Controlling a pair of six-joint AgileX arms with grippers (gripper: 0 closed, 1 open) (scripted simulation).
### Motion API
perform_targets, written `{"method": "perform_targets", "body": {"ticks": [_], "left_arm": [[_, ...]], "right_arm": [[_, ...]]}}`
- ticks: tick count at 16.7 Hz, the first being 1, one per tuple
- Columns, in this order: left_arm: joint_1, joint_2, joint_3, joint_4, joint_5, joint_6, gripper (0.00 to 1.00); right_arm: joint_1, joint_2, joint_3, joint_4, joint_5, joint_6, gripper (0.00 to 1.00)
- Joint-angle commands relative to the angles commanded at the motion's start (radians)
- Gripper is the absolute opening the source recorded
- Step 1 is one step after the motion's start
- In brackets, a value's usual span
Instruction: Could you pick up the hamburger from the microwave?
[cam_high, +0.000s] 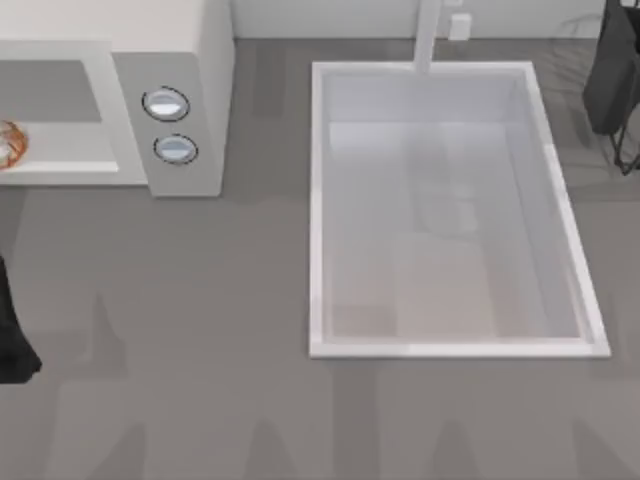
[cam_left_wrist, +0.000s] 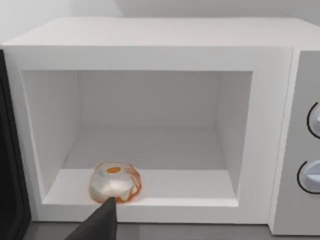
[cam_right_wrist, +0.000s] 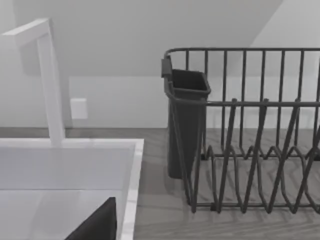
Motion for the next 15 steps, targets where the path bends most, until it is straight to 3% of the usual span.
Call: {"method": "perform_targets", "body": {"ticks": [8, 15], "left_arm": [[0.007, 0.030, 0.013, 0.019, 0.004, 0.003, 1.00], [0.078, 0.459, 0.177, 0.251, 0.057, 0.033, 1.00]], "right_arm": [[0.000, 0.000, 0.000, 0.000, 0.000, 0.000, 1.00], [0.000, 0.000, 0.000, 0.000, 0.000, 0.000, 1.00]]}}
